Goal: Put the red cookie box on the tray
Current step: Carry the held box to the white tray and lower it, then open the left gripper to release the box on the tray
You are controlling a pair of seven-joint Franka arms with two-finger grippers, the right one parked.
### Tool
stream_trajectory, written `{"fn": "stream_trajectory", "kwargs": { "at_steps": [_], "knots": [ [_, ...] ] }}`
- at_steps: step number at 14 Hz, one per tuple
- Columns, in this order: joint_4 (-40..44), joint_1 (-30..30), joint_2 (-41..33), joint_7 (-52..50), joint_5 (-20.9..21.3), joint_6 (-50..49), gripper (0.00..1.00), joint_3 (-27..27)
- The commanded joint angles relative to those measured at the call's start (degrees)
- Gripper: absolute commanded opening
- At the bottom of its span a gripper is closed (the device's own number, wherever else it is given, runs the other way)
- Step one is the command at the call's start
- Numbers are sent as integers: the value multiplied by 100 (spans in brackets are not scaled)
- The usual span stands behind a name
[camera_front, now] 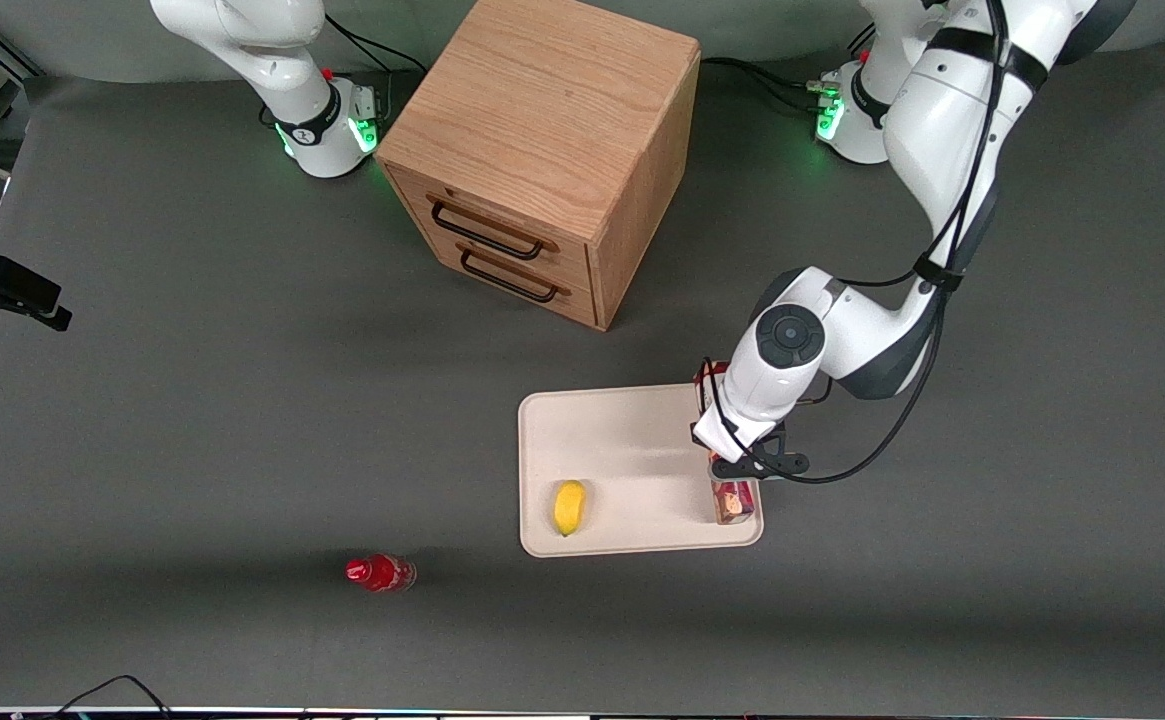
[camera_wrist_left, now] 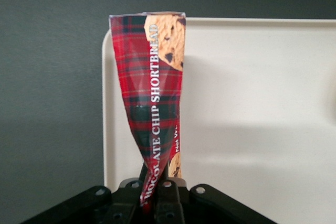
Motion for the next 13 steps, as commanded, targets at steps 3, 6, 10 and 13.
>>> {"fn": "stream_trajectory", "kwargs": {
  "at_steps": [3,6,10,13],
  "knots": [
    [175,-79,157,-154,248,134,0,41],
    [184,-79,218,-154,310,135,0,68],
    [193,-79,227,-154,327,135,81,77],
    [193,-79,218,-146,345,135,100,77]
  ]
}}
